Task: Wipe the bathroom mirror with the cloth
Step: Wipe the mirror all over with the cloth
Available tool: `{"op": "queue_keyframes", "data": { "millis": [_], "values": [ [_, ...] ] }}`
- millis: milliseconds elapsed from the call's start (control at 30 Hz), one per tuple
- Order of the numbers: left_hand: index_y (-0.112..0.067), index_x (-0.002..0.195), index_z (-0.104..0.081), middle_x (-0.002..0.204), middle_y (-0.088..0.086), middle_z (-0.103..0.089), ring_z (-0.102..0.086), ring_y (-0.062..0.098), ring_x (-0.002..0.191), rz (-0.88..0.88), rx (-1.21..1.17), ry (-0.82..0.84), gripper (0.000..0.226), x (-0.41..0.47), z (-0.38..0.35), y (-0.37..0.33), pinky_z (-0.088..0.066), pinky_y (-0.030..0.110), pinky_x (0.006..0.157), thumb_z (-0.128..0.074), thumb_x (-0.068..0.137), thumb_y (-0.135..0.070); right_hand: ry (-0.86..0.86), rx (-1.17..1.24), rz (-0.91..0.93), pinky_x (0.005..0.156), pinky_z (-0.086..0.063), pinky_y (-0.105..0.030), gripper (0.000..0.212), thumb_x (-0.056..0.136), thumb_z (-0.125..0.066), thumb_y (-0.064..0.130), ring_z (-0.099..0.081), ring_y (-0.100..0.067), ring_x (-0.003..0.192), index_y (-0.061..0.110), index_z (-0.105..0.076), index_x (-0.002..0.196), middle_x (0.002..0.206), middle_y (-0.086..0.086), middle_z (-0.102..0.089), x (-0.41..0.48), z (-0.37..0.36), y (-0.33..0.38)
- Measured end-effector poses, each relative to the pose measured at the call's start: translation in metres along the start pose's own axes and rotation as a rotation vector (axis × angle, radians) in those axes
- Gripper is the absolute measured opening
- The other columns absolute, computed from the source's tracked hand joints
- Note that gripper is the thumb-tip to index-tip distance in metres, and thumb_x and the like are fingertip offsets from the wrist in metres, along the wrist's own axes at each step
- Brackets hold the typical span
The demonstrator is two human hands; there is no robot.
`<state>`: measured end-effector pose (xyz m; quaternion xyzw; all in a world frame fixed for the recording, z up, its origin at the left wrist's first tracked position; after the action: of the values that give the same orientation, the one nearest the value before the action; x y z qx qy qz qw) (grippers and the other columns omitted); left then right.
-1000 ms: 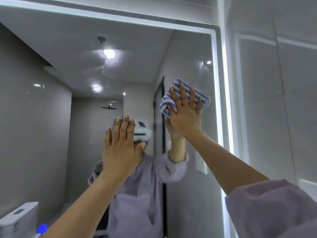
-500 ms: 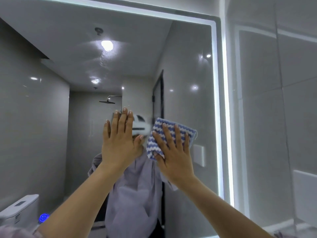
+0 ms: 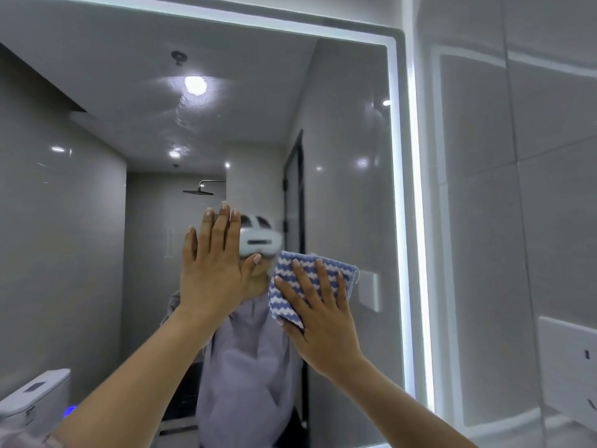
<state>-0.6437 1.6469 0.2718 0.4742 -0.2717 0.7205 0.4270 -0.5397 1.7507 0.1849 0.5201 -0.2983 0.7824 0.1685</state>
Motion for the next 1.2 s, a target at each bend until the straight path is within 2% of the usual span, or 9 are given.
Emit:
{"op": "queue_keyframes", "data": {
  "millis": [333,467,533,633,733,833,933,1133,1200],
  "values": [
    [-0.02,0.143,0.021,0.153,-0.001,0.028,0.021,0.021,0.144,0.005,0.03,0.022,0.076,0.0,0.0,0.001,0.012,0.041,0.117,-0.005,0.09,-0.066,-0.127,0.045,-0.153,0.118,0.004,-0.047,0.057,0.097,-0.039,0.041,-0.003,-0.029,0.147,0.031,-0.021,0.15,0.159,-0.001,-0.015,0.049,0.022,-0.057],
    [-0.02,0.14,0.025,0.156,0.001,0.024,0.021,0.02,0.144,0.021,0.035,0.047,0.074,0.001,0.0,0.0,0.014,0.04,0.115,-0.013,0.091,-0.061,-0.187,0.128,-0.215,0.117,-0.006,-0.053,0.058,0.096,-0.051,0.031,-0.009,-0.03,0.147,0.026,-0.027,0.149,0.158,-0.001,-0.019,0.059,0.029,-0.065],
    [-0.02,0.139,0.027,0.156,0.002,0.025,0.023,0.02,0.143,0.018,0.043,0.069,0.076,0.003,0.001,0.0,0.015,0.039,0.114,-0.019,0.093,-0.058,-0.217,0.22,-0.268,0.117,-0.01,-0.055,0.058,0.098,-0.05,0.028,-0.005,-0.026,0.147,0.026,-0.025,0.15,0.158,0.0,-0.017,0.057,0.033,-0.067],
    [-0.019,0.141,0.027,0.156,0.001,0.026,0.029,0.016,0.14,-0.011,0.045,0.107,0.077,0.002,0.005,-0.001,0.017,0.037,0.113,-0.021,0.094,-0.056,-0.274,0.478,-0.352,0.12,0.001,-0.047,0.056,0.101,-0.041,0.024,0.006,-0.018,0.147,0.029,-0.013,0.15,0.159,0.004,-0.008,0.061,0.045,-0.068],
    [-0.02,0.149,0.011,0.159,-0.001,0.016,0.022,0.015,0.143,-0.019,0.039,0.098,0.072,-0.01,0.017,0.001,0.012,0.04,0.116,-0.023,0.094,-0.053,-0.336,0.742,-0.533,0.12,0.006,-0.041,0.052,0.104,-0.031,0.029,0.011,-0.01,0.146,0.032,-0.008,0.151,0.16,0.01,-0.001,0.068,0.058,-0.072],
    [-0.012,0.149,-0.019,0.158,0.008,-0.015,-0.008,0.024,0.147,-0.081,0.118,0.092,0.065,-0.029,0.035,0.003,-0.009,0.047,0.118,-0.031,0.096,-0.048,-0.423,1.273,-0.94,0.12,-0.007,-0.043,0.054,0.102,-0.026,0.045,-0.007,-0.012,0.146,0.032,-0.011,0.152,0.16,0.008,-0.013,0.066,0.052,-0.085],
    [-0.006,0.138,-0.044,0.147,0.014,-0.041,-0.034,0.034,0.138,-0.153,0.226,0.119,0.065,-0.04,0.05,0.013,-0.03,0.052,0.11,-0.027,0.089,-0.044,-0.548,1.698,-1.09,0.116,-0.025,-0.045,0.056,0.1,-0.027,0.051,-0.032,-0.02,0.14,0.03,-0.017,0.151,0.156,0.003,-0.027,0.073,0.056,-0.083],
    [-0.016,0.149,-0.018,0.159,0.004,-0.009,-0.003,0.022,0.147,-0.012,0.176,0.113,0.088,-0.031,0.081,0.067,-0.009,0.047,0.119,0.007,0.079,-0.062,-0.526,1.948,-1.101,0.111,-0.033,-0.047,0.07,0.093,-0.027,0.065,-0.039,-0.022,0.134,0.032,-0.01,0.152,0.155,0.002,-0.024,0.094,0.083,-0.075],
    [-0.015,0.149,-0.018,0.159,0.005,-0.01,-0.004,0.022,0.147,0.012,0.123,0.075,0.09,-0.026,0.094,0.083,-0.01,0.048,0.119,0.006,0.078,-0.064,-0.57,1.829,-1.08,0.082,-0.041,-0.028,0.07,0.092,-0.028,0.067,-0.049,-0.01,0.103,0.032,-0.014,0.151,0.134,0.001,-0.042,0.095,0.098,-0.079]
  ]
}}
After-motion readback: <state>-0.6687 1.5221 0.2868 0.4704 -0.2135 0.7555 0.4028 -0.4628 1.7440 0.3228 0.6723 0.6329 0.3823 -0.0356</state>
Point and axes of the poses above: each hand's wrist, its own x-axis towards the middle knuckle, its own z-axis out of the back of the hand, y = z × x, the point moved 10 cm from there along x, towards the middle knuckle
